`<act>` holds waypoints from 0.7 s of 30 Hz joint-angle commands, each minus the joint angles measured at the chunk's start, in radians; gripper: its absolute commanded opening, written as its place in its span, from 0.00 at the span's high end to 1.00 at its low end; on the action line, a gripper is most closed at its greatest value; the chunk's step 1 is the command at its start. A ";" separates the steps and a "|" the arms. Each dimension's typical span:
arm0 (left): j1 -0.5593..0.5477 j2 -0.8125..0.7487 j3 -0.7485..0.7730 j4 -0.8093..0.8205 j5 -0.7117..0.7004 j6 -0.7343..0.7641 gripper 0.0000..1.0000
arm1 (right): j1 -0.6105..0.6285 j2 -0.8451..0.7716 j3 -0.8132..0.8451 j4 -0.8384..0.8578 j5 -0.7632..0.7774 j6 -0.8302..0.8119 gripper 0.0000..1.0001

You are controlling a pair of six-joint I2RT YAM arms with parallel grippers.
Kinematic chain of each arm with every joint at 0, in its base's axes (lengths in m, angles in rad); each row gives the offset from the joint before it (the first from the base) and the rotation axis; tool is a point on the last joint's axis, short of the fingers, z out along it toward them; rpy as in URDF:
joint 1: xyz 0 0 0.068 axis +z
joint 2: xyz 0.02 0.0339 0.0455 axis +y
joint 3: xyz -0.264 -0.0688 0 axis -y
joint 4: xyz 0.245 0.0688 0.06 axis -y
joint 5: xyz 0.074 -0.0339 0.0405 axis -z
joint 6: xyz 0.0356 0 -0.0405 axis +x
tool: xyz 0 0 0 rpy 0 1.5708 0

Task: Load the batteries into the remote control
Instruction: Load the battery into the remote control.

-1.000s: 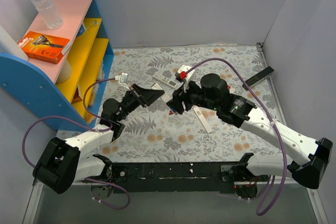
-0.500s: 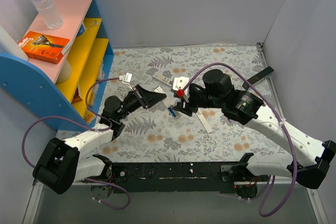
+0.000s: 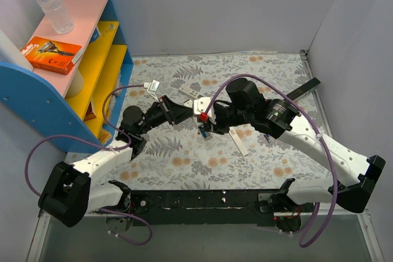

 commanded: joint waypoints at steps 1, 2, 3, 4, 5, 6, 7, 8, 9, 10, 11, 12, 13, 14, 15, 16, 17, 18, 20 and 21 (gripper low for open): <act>-0.001 -0.020 0.047 -0.023 0.033 0.032 1.00 | 0.001 0.012 0.052 -0.018 -0.032 -0.041 0.64; -0.002 -0.020 0.047 -0.022 0.037 0.030 1.00 | 0.001 0.016 0.053 -0.019 -0.030 -0.046 0.66; -0.001 -0.019 0.050 -0.020 0.040 0.030 1.00 | 0.001 0.017 0.053 -0.022 -0.030 -0.047 0.67; -0.002 -0.017 0.050 -0.018 0.044 0.030 1.00 | 0.001 0.022 0.053 -0.022 -0.030 -0.052 0.68; -0.002 -0.017 0.050 -0.018 0.045 0.028 1.00 | 0.001 0.023 0.055 -0.022 -0.030 -0.052 0.68; -0.002 -0.016 0.053 -0.017 0.047 0.030 1.00 | 0.001 0.023 0.050 -0.019 -0.030 -0.052 0.69; -0.002 -0.014 0.054 -0.014 0.050 0.030 1.00 | 0.001 0.023 0.048 -0.018 -0.029 -0.055 0.70; -0.002 -0.016 0.055 -0.015 0.051 0.028 1.00 | 0.001 0.025 0.045 -0.016 -0.030 -0.055 0.71; -0.002 -0.013 0.055 -0.012 0.054 0.028 1.00 | 0.001 0.028 0.045 -0.019 -0.030 -0.056 0.71; -0.002 -0.013 0.057 -0.012 0.054 0.027 1.00 | 0.002 0.031 0.044 -0.019 -0.032 -0.058 0.72; -0.002 -0.011 0.058 -0.012 0.056 0.028 1.00 | 0.001 0.032 0.042 -0.019 -0.029 -0.059 0.72; -0.002 -0.011 0.060 -0.012 0.057 0.028 1.00 | 0.001 0.032 0.038 -0.018 -0.027 -0.058 0.72; -0.002 -0.011 0.060 -0.014 0.059 0.028 1.00 | 0.001 0.032 0.036 -0.012 -0.026 -0.058 0.72; -0.002 -0.011 0.060 -0.014 0.060 0.028 1.00 | 0.001 0.032 0.035 -0.009 -0.026 -0.058 0.72; -0.002 -0.011 0.060 -0.012 0.063 0.030 1.00 | 0.001 0.031 0.035 -0.006 -0.026 -0.058 0.72; -0.001 -0.010 0.060 -0.012 0.067 0.028 1.00 | 0.001 0.031 0.030 -0.001 -0.024 -0.059 0.72; -0.002 -0.010 0.061 -0.011 0.067 0.030 1.00 | 0.002 0.032 0.030 -0.002 -0.024 -0.061 0.72; -0.002 -0.008 0.063 -0.012 0.068 0.028 1.00 | 0.001 0.032 0.032 -0.001 -0.023 -0.059 0.72; -0.002 -0.008 0.063 -0.011 0.070 0.030 1.00 | 0.001 0.034 0.032 -0.001 -0.023 -0.061 0.72; -0.002 -0.007 0.063 -0.011 0.071 0.030 1.00 | 0.001 0.036 0.032 -0.002 -0.023 -0.061 0.72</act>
